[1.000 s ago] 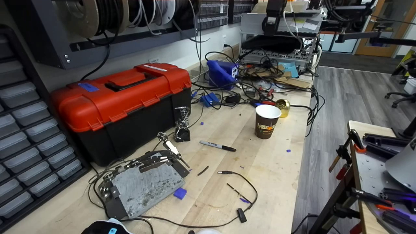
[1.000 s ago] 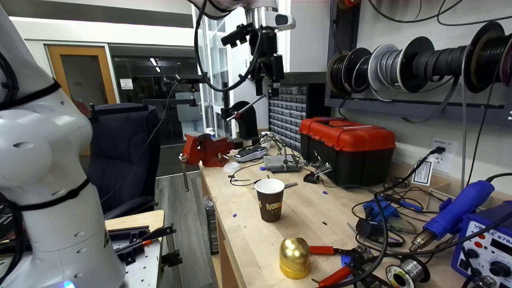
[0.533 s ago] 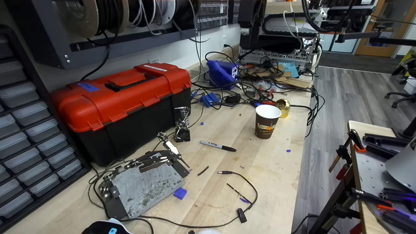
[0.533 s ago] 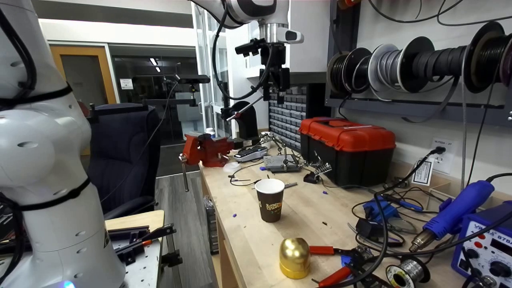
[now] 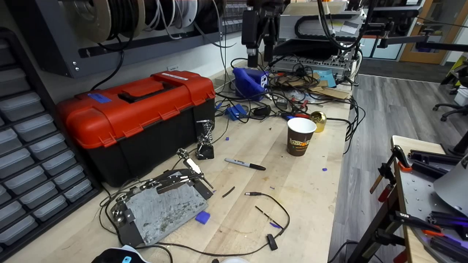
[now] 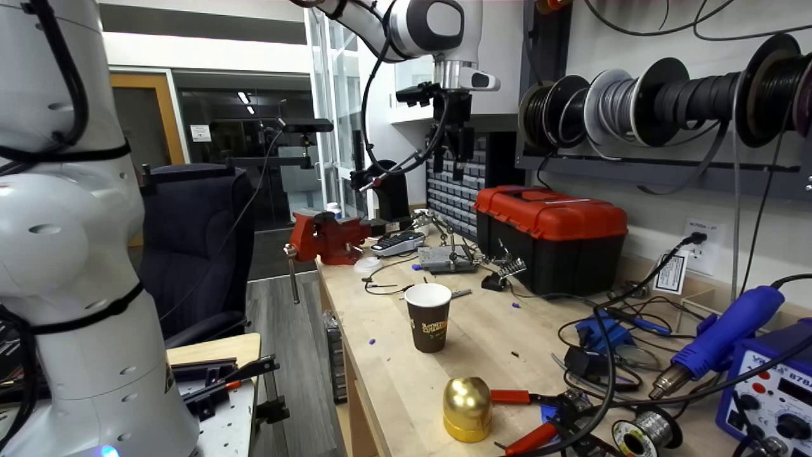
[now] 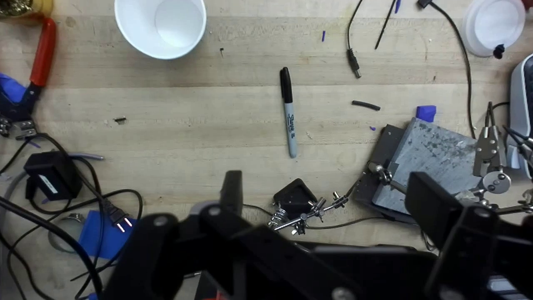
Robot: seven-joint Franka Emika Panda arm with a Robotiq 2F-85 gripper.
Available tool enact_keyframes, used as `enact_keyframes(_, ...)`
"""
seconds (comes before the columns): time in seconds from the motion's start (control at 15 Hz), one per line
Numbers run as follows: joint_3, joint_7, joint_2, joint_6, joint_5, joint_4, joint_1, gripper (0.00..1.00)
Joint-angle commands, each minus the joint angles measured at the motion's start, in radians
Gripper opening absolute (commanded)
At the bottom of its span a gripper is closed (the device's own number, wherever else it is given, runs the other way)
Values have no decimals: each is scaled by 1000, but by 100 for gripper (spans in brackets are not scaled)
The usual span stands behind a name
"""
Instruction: Put the pen in the cup
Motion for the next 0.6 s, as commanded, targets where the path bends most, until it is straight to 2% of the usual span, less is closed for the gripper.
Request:
enact_keyframes(0.0,-11,42,77,-49,11,78,14,100)
enact_keyframes(0.53,-17,21,119,-7,6,56,17,100)
